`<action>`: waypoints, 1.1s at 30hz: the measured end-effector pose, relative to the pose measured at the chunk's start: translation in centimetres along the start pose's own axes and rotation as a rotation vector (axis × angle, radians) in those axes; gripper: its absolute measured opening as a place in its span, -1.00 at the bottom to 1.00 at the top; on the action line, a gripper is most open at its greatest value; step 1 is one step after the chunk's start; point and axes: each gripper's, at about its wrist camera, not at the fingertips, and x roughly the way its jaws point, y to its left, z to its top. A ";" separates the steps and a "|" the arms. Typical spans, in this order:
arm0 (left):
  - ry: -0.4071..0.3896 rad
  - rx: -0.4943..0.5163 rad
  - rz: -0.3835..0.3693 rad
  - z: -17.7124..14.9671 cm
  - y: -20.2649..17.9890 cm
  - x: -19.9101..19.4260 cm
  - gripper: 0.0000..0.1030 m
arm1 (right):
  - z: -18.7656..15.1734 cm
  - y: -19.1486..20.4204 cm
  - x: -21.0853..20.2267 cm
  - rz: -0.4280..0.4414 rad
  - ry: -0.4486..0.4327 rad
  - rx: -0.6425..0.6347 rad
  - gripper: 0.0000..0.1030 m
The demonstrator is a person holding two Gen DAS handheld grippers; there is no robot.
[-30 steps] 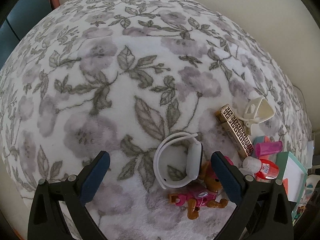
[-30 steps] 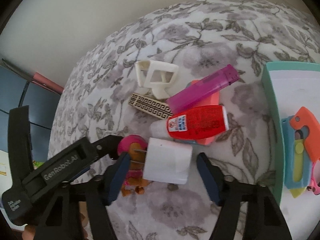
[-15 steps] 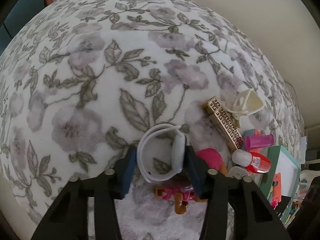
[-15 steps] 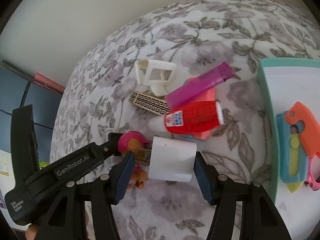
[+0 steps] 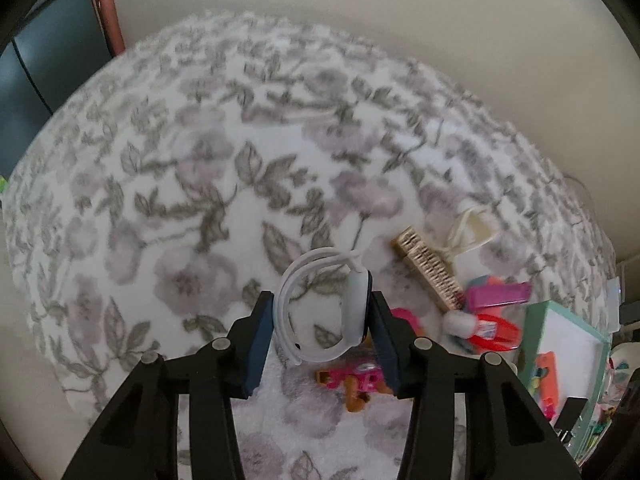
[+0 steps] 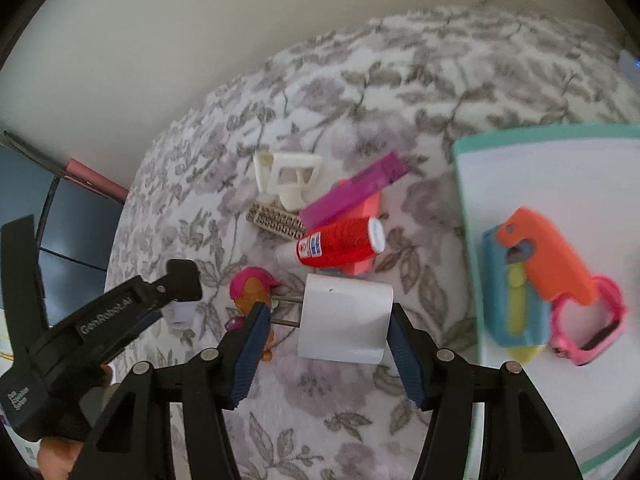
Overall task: Organize rigid objects
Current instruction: 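Carry the plug adapter with the right tool while the left tool carries the headphones into the tray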
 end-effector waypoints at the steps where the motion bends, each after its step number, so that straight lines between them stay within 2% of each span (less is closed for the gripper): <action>1: -0.011 0.006 -0.001 0.0 -0.2 -0.5 -0.06 | 0.1 -0.1 -0.9 -0.008 -0.018 -0.005 0.20; 8: -0.079 0.101 -0.031 -0.7 -4.3 -4.5 -0.06 | 0.5 -1.6 -5.4 -0.070 -0.110 -0.010 0.20; 15: -0.090 0.256 -0.054 -2.9 -10.7 -6.6 -0.05 | 1.2 -6.0 -9.6 -0.209 -0.197 0.034 0.21; 22: -0.042 0.384 -0.116 -6.3 -17.5 -7.0 -0.05 | 1.8 -12.5 -13.0 -0.403 -0.262 0.163 0.21; 25: -0.009 0.416 -0.146 -7.9 -19.6 -6.5 -0.05 | 1.8 -14.9 -14.0 -0.450 -0.277 0.220 0.21; 28: 0.012 0.458 -0.146 -9.8 -21.4 -6.0 -0.05 | 1.7 -17.2 -14.9 -0.506 -0.293 0.267 0.21; 33: 0.052 0.515 -0.143 -12.0 -23.1 -4.8 -0.05 | 1.3 -20.1 -15.2 -0.545 -0.292 0.335 0.21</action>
